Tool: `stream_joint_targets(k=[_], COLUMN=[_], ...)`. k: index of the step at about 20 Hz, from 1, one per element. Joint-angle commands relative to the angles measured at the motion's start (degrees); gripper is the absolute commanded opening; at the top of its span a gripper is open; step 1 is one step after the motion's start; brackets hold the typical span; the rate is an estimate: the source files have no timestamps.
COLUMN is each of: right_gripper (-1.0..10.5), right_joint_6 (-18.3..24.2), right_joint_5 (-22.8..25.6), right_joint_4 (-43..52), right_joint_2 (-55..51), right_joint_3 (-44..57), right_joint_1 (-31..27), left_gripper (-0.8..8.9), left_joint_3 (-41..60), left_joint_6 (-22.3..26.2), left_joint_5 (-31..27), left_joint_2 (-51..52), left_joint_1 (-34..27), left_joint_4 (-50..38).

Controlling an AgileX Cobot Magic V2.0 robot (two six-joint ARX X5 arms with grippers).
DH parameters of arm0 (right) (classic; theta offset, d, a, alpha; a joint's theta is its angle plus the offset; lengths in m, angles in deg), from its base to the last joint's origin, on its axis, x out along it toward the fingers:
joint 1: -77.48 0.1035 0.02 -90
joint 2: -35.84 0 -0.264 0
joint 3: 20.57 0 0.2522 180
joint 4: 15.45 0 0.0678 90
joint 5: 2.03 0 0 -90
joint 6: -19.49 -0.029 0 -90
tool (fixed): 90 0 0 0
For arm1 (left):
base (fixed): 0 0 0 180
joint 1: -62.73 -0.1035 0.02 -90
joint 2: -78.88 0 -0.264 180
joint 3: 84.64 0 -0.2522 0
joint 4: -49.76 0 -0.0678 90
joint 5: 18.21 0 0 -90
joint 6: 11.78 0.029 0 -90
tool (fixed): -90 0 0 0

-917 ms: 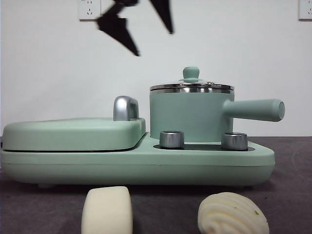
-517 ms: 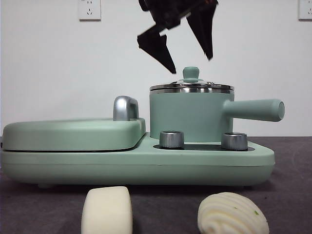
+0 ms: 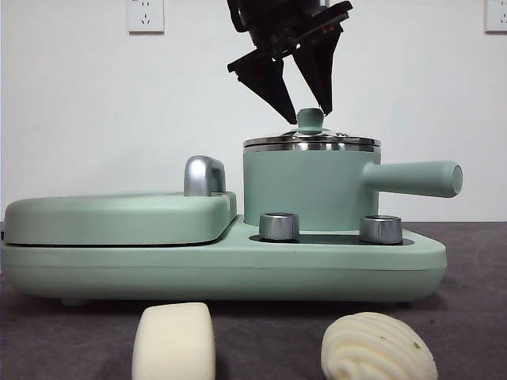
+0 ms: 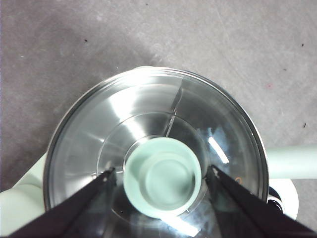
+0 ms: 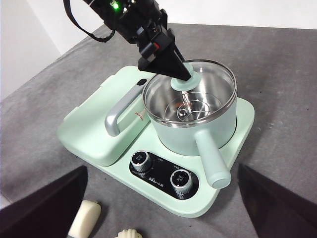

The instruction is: Put the buns in a small steamer

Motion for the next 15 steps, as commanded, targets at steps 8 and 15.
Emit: stream_joint_targets(k=[8,15], right_gripper=[4.8,4.8], right_joint_6=[-0.3,-0.3], right_joint_5=[0.0,0.0], right_joint_4=[-0.3,-0.3], right_joint_2=[0.2,0.2], right_joint_3=[-0.8,-0.8], right_joint_1=[0.0,0.0], left_gripper=[1.38,1.10], left_joint_3=[-1.8,-2.4], left_joint_6=[1.0,1.0], left_joint_5=[-0.3,-0.3], left_joint_2=[-2.9,-2.8], left_joint_1=[1.1,1.3], left_joint_4=[0.6,1.3])
